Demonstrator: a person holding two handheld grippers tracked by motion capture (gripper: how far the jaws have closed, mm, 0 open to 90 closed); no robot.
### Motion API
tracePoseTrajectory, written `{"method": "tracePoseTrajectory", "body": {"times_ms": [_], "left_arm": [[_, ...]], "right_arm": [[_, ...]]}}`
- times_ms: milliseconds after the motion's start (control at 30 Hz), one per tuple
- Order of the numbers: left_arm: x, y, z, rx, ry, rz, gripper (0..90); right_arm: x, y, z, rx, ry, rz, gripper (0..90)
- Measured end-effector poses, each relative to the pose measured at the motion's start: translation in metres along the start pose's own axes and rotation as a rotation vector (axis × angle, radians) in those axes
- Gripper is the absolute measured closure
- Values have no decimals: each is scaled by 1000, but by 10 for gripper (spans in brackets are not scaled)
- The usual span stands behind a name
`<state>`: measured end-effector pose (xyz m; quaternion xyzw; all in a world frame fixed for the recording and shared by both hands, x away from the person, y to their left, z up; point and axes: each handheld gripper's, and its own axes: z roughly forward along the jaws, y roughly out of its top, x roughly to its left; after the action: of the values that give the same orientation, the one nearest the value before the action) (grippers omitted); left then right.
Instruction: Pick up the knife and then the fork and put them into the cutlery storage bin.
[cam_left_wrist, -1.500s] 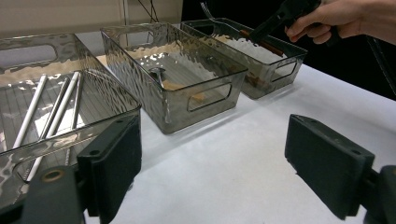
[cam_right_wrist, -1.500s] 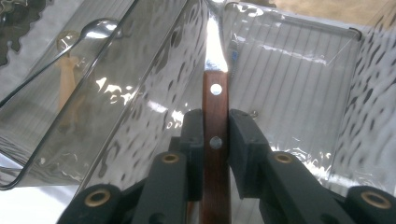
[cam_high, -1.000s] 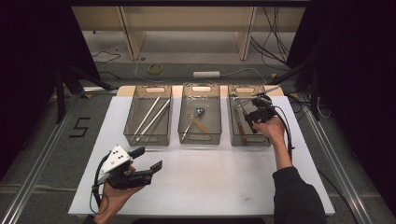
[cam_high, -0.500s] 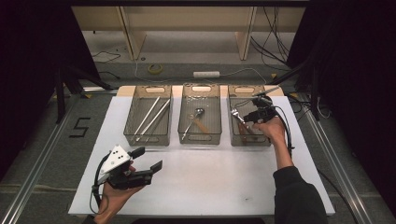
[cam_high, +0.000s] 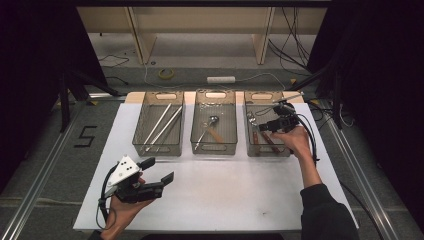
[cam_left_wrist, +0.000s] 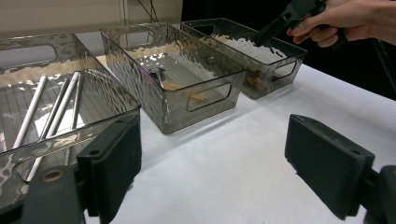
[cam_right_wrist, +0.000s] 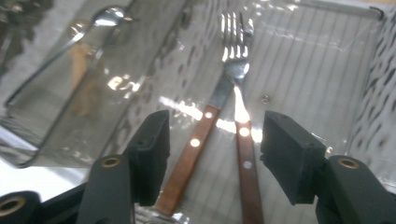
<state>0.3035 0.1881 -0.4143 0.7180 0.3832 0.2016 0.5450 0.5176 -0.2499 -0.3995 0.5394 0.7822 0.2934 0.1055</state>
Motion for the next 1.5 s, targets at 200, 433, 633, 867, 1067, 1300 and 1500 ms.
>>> {"method": "tracePoseTrajectory", "body": {"times_ms": [200, 433, 633, 867, 1067, 1300, 1500], "left_arm": [[0, 0, 0, 1, -1, -1, 183], [0, 0, 0, 2, 0, -1, 183], [0, 0, 0, 2, 0, -1, 183], [0, 0, 2, 6, 1, -4, 183], [-1, 0, 3, 10, -1, -1, 183], [0, 0, 3, 10, -2, -2, 183], [-1, 0, 3, 11, -4, 0, 183]], "right_arm": [[7, -8, -9, -53, 28, -7, 393], [18, -20, -22, -128, 70, -23, 373], [30, -32, -33, -197, 112, -33, 360], [44, -49, -44, -250, 151, -57, 339], [53, -61, -50, -289, 187, -69, 332], [59, -73, -53, -331, 223, -90, 314], [64, -82, -54, -352, 251, -110, 306]]}}
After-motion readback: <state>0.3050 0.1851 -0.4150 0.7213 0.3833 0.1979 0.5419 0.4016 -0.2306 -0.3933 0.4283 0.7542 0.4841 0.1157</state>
